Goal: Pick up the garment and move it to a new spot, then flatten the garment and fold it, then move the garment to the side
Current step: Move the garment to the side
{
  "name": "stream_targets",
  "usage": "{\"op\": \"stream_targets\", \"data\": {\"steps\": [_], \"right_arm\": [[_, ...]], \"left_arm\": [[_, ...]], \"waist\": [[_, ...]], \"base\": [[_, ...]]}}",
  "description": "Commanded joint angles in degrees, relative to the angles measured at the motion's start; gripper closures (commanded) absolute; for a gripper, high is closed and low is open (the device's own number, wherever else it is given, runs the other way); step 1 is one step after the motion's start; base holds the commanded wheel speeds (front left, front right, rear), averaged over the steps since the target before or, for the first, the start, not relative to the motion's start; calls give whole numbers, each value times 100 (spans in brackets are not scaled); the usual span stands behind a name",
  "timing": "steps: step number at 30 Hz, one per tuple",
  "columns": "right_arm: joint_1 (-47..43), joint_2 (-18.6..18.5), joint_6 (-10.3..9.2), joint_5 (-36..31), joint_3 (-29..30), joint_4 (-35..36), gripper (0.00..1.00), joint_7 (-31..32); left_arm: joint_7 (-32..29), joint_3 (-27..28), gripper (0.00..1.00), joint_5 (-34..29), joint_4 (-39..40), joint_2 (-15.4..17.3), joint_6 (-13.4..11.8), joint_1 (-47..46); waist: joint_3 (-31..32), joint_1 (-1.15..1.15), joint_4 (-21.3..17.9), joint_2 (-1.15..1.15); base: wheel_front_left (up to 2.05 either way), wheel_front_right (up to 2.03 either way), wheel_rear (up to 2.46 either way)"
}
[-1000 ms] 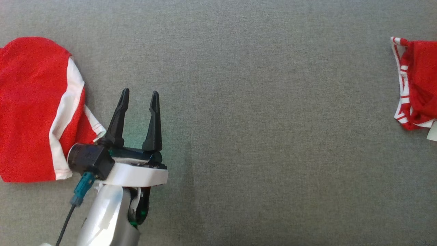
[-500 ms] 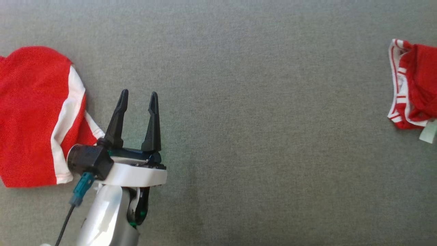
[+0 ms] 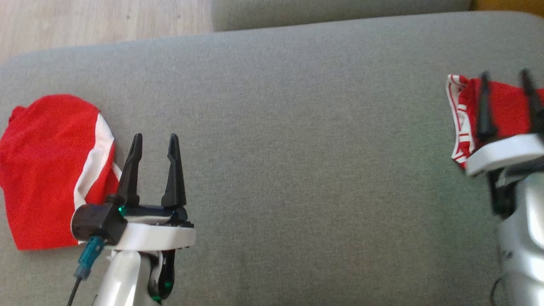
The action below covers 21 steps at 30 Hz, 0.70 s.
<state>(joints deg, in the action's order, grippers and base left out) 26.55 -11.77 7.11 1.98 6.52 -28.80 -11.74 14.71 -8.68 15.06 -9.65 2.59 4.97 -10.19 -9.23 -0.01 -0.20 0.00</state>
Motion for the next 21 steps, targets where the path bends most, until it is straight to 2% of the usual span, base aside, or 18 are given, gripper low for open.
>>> {"op": "stream_targets", "data": {"steps": [1, 5, 9, 16, 21], "right_arm": [[-85, 117, 37, 57, -211, 382, 0, 46], [-557, 524, 37, 185, -262, 844, 0, 137], [-1023, 763, 37, 246, -317, 1117, 0, 154], [-1653, 883, 37, 304, -574, 1106, 0, -60], [-1737, 887, 37, 486, -716, 1086, 0, -160]], "left_arm": [[29, 252, 0, 0, 235, 29, -32, -45], [29, 302, 0, 14, 264, 29, -23, 100], [29, 363, 0, 48, 300, 29, -43, 254], [29, 339, 0, 113, 255, 29, -31, 452], [29, 471, 0, 89, 217, 29, 29, 539]], "waist": [[151, 1, -42, 0], [312, 1, -46, 0], [393, 1, -82, 0], [509, 1, -73, 0], [510, 1, -105, 0]], "base": [[0, 0, 0], [0, 0, 0], [0, 0, 0], [0, 0, 0], [0, 0, 0]]}}
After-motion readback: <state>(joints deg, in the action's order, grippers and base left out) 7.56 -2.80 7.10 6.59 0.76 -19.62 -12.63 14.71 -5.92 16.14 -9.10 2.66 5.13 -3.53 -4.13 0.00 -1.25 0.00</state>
